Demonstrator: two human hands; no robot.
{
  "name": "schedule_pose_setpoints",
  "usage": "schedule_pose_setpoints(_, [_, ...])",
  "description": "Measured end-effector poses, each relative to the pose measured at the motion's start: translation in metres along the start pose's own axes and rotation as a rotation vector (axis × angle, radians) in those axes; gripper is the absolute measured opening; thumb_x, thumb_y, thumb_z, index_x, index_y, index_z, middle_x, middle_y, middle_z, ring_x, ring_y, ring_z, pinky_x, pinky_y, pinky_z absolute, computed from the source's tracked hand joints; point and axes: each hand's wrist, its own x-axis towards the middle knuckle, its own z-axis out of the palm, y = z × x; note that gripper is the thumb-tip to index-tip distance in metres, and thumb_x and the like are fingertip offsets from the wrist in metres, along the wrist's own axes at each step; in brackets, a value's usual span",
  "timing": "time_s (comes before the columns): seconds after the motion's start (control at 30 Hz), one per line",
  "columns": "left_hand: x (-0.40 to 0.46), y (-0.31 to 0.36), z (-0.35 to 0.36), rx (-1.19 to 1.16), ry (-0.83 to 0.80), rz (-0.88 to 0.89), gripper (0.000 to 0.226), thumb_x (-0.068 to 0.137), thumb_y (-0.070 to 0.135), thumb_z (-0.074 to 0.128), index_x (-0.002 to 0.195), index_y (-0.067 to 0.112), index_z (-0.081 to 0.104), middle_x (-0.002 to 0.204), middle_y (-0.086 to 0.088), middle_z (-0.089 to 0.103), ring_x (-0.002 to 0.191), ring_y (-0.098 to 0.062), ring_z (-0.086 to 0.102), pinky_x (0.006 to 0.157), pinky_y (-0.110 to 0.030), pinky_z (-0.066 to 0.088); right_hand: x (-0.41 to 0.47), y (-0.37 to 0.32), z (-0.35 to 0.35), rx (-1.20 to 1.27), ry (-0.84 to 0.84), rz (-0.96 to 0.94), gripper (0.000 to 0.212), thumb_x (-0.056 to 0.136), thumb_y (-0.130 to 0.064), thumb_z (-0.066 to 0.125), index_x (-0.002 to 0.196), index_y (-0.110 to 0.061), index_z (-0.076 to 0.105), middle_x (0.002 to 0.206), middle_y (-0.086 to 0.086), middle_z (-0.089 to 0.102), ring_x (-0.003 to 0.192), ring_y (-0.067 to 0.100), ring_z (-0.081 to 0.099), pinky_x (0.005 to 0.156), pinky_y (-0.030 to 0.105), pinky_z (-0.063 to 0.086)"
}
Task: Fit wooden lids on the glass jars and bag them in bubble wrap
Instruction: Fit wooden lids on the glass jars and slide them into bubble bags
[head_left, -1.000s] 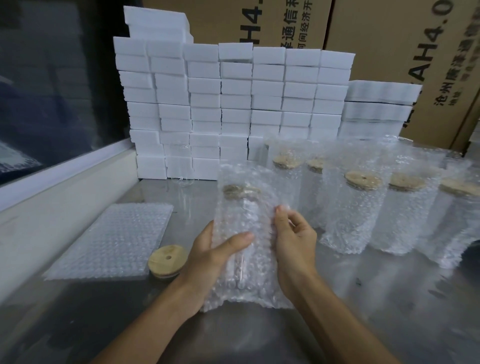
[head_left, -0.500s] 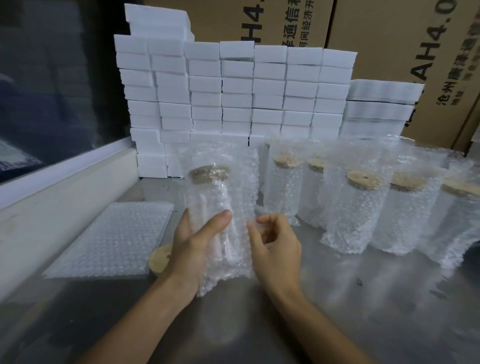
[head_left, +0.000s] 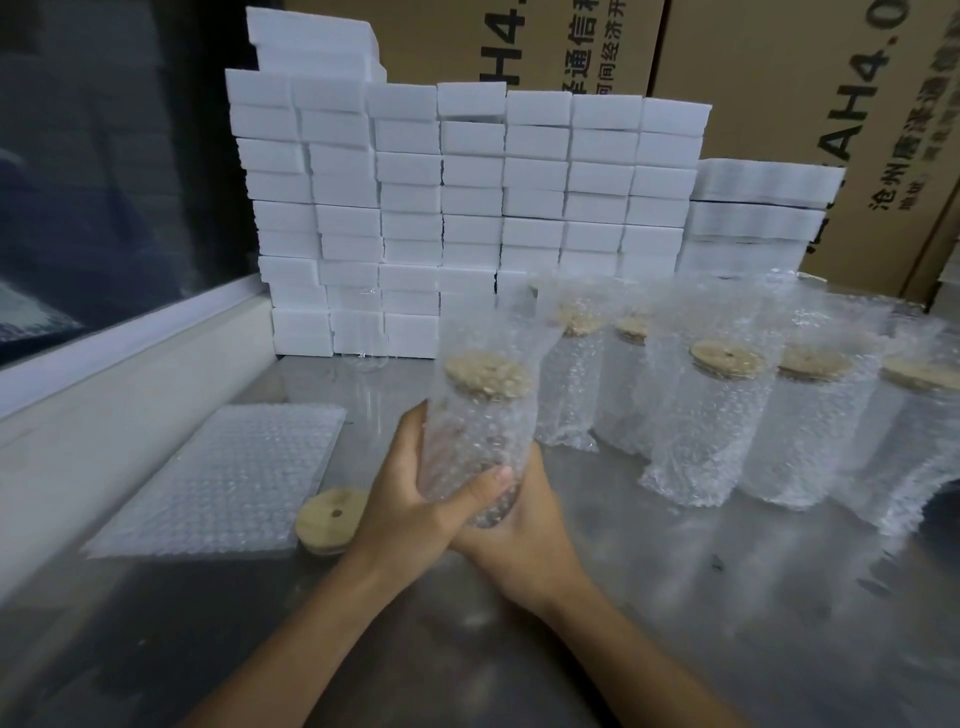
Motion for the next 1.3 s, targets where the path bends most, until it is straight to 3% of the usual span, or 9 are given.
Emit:
schedule_pose_setpoints(0.17, [0.004, -0.003, -0.005, 0.257, 0.083, -0.015, 0.057, 0.065, 0.041, 0.080, 0.116, 0.040, 0.054, 0.107, 0.018, 0.064, 0.098, 0.005, 0.060, 0.085, -0.015, 0.047, 0.010, 0.010, -0.019, -0.115, 0.165, 0.159, 0.070, 0.056, -0.051, 0.089, 0.112, -0.046, 0.047, 0.103, -0.023, 0.069, 0.094, -0.006, 0.067, 0.075, 0.014, 0.053])
schedule_pose_setpoints(0.3, [0.008, -0.009, -0.012, 0.456, 0.181, 0.093, 0.031, 0.077, 0.021, 0.079, 0.101, 0.031, 0.062, 0.091, 0.015, 0.065, 0.086, -0.002, 0.061, 0.074, -0.002, 0.039, 0.021, 0.023, -0.044, -0.279, 0.318, 0.284, 0.072, 0.056, -0.053, 0.087, 0.109, -0.036, 0.041, 0.100, -0.017, 0.063, 0.095, 0.013, 0.065, 0.082, 0.032, 0.052])
schedule_pose_setpoints(0.43, [0.011, -0.015, -0.019, 0.532, 0.214, 0.126, 0.023, 0.079, 0.016, 0.077, 0.089, 0.032, 0.063, 0.083, 0.014, 0.066, 0.080, -0.006, 0.062, 0.070, -0.001, 0.039, 0.029, 0.030, -0.064, -0.428, 0.422, 0.320, 0.082, 0.066, -0.048, 0.088, 0.129, -0.021, 0.043, 0.122, 0.003, 0.063, 0.113, 0.031, 0.062, 0.098, 0.049, 0.050])
schedule_pose_setpoints(0.6, [0.013, -0.024, -0.023, 0.540, 0.226, 0.126, 0.025, 0.077, 0.016, 0.078, 0.081, 0.035, 0.063, 0.079, 0.015, 0.067, 0.077, -0.004, 0.062, 0.069, -0.002, 0.039, 0.030, 0.032, -0.078, -0.586, 0.518, 0.345, 0.090, 0.078, -0.051, 0.081, 0.147, -0.009, 0.041, 0.142, 0.015, 0.051, 0.132, 0.035, 0.047, 0.108, 0.048, 0.041])
schedule_pose_setpoints(0.8, [0.013, -0.023, -0.029, 0.804, 0.313, 0.098, 0.014, 0.078, 0.022, 0.074, 0.082, 0.028, 0.063, 0.086, 0.014, 0.064, 0.081, -0.014, 0.062, 0.084, -0.038, 0.046, 0.029, 0.028, -0.076, -0.665, 0.614, 0.338, 0.076, 0.086, -0.042, 0.077, 0.145, -0.009, 0.042, 0.142, 0.014, 0.045, 0.129, 0.033, 0.046, 0.102, 0.045, 0.043])
schedule_pose_setpoints(0.93, [0.010, -0.028, -0.039, 1.274, 0.211, -0.135, 0.031, 0.080, 0.043, 0.065, 0.109, 0.029, 0.062, 0.113, 0.005, 0.057, 0.106, -0.020, 0.053, 0.090, -0.041, 0.031, 0.026, 0.024, -0.071, -0.594, 0.736, 0.263, 0.066, 0.081, -0.031, 0.082, 0.131, -0.010, 0.044, 0.127, 0.011, 0.047, 0.116, 0.030, 0.051, 0.090, 0.042, 0.046])
schedule_pose_setpoints(1.03, [0.009, -0.032, -0.042, 1.329, 0.150, -0.257, 0.030, 0.086, 0.047, 0.054, 0.110, 0.029, 0.059, 0.116, 0.003, 0.054, 0.109, -0.020, 0.048, 0.089, -0.039, 0.033, 0.025, 0.022, -0.064, -0.523, 0.785, 0.176, 0.051, 0.082, -0.030, 0.080, 0.115, -0.013, 0.046, 0.112, 0.006, 0.048, 0.102, 0.024, 0.052, 0.082, 0.041, 0.046])
schedule_pose_setpoints(1.17, [0.010, -0.040, -0.039, 1.310, 0.125, -0.167, 0.023, 0.092, 0.037, 0.049, 0.107, 0.025, 0.061, 0.109, 0.002, 0.055, 0.103, -0.019, 0.048, 0.086, -0.033, 0.036, 0.022, 0.018, -0.046, -0.444, 0.667, 0.049, 0.025, 0.087, -0.017, 0.071, 0.082, -0.023, 0.047, 0.075, -0.008, 0.053, 0.069, 0.011, 0.051, 0.061, 0.028, 0.037])
schedule_pose_setpoints(1.3, [0.011, -0.045, -0.037, 1.316, 0.123, -0.120, 0.022, 0.093, 0.036, 0.048, 0.105, 0.023, 0.061, 0.107, 0.003, 0.057, 0.100, -0.017, 0.049, 0.085, -0.032, 0.037, 0.020, 0.019, -0.025, -0.475, 0.211, 0.111, 0.024, 0.085, -0.023, 0.071, 0.071, -0.024, 0.052, 0.058, -0.010, 0.056, 0.058, 0.006, 0.054, 0.062, 0.032, 0.046])
